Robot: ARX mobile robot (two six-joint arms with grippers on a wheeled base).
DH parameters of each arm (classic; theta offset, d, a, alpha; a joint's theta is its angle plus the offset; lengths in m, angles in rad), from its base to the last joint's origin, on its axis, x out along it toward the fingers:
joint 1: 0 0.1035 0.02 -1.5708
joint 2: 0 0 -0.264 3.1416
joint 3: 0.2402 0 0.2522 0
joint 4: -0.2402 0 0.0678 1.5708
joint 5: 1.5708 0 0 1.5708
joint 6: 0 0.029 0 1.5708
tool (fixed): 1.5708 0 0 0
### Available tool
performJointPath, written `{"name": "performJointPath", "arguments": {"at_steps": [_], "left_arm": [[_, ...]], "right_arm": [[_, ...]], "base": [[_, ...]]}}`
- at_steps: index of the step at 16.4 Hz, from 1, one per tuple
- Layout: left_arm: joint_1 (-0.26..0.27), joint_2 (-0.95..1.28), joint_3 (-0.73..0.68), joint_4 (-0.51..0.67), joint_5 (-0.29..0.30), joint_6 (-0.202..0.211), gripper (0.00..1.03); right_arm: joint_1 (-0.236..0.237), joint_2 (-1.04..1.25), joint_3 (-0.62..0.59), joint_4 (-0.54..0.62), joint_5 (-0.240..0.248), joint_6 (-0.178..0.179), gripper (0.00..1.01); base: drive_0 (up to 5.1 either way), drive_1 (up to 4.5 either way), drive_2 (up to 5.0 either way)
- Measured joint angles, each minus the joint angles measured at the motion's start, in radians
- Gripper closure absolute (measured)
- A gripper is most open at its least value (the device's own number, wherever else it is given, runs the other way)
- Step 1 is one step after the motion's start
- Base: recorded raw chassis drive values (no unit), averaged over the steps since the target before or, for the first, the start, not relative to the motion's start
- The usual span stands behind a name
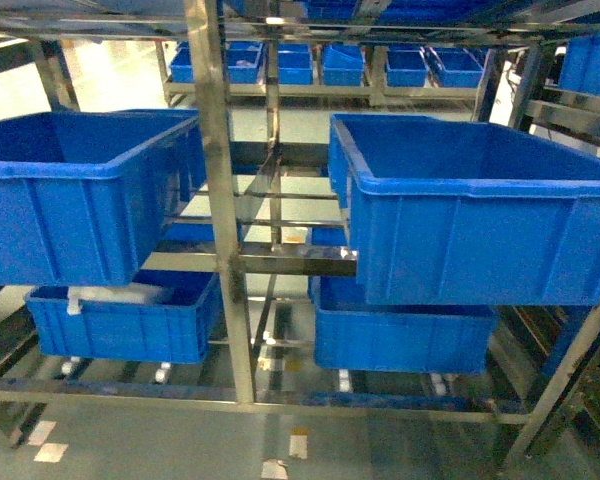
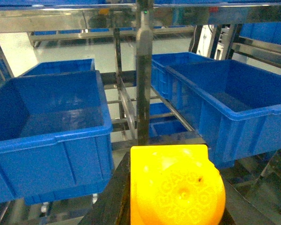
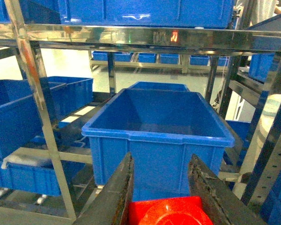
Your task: Sort and place red and yellow blocks in left bins
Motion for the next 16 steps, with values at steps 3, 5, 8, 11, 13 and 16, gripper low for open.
{"name": "performJointPath", "arguments": {"at_steps": [3,5,8,11,13,16], "left_arm": [[0.000,0.000,0.000,-0.004,0.000,0.000,0.76],[-0.002,0.000,0.000,-0.005,0.000,0.000,0.76],[0.000,0.000,0.000,-0.005,0.000,0.000,0.76],[0.000,0.000,0.000,-0.003,0.000,0.000,0.76],[-0.001,0.001,0.000,-0.006,0.000,0.000,0.76],[0.004,0.009,-0.002,-0.011,-0.008,-0.001,0.76]], "right_arm": [[0.000,0.001,0.000,0.000,0.000,0.000,0.73],[0.000,0.000,0.000,0.000,0.000,0.000,0.73],[0.000,0.000,0.000,0.000,0.000,0.000,0.73],[0.000,0.001,0.000,0.000,0.000,0.000,0.73],[0.000,0.002,0.000,-0.002,0.000,0.000,0.73],[0.000,0.002,0.000,-0.001,-0.003,0.000,0.73]], "base": [[-4.2,4.44,0.0],[-3.5,4.85,-1.3],[-3.4,4.86,-1.4],[-3.4,4.91,-1.3],[-3.6,4.85,-1.0],[0.0,0.00,0.0]]}}
